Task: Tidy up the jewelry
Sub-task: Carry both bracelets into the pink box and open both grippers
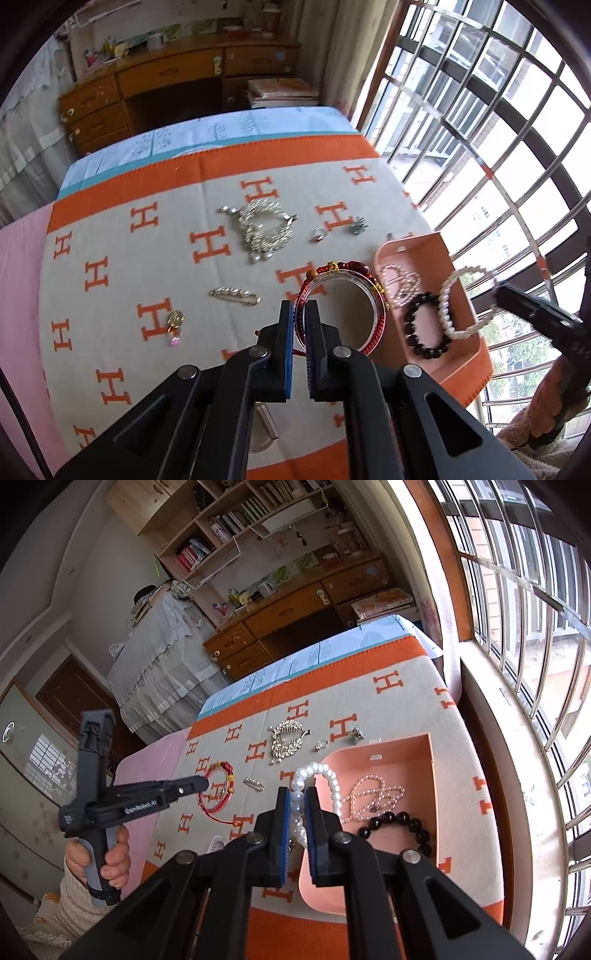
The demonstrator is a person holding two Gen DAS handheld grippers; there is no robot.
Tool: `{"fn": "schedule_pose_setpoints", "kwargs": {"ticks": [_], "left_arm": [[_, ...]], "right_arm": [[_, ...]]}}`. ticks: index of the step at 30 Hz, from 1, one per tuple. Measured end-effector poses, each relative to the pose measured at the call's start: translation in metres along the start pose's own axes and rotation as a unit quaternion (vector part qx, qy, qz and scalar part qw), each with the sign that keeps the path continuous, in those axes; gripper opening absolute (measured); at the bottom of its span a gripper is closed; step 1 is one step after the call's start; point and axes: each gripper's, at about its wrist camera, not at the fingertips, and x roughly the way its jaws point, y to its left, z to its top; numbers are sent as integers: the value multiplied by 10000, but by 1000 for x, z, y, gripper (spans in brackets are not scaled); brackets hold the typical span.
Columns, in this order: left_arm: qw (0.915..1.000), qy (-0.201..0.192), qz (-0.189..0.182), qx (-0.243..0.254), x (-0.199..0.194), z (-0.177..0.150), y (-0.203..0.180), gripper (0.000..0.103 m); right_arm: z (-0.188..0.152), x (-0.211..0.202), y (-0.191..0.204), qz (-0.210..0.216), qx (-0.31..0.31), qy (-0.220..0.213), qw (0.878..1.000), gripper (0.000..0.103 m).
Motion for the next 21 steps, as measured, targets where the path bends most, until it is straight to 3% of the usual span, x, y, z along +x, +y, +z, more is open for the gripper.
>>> {"fn": "schedule_pose_setpoints", "kwargs": {"ticks": [5, 9, 12, 17, 21], "left_arm": [[9990, -140, -256, 346, -4, 15, -43, 4], [9979, -33, -358, 534, 6, 16, -68, 4], [9969, 36, -397, 673, 12, 16, -86, 4], [9952, 130, -396, 888, 27, 15, -108, 4], [9944, 245, -286, 987, 46, 18, -122, 4]], "right_arm": [[-11, 20, -6, 55, -57, 549, 9985, 8], [-22, 32, -16, -199, 7, 929, 9955, 8], [-24, 29, -30, -323, 269, 883, 9952, 11], [-23, 8, -48, -656, 538, 438, 9954, 23], [-23, -3, -56, -873, 651, 196, 9939, 27]]}}
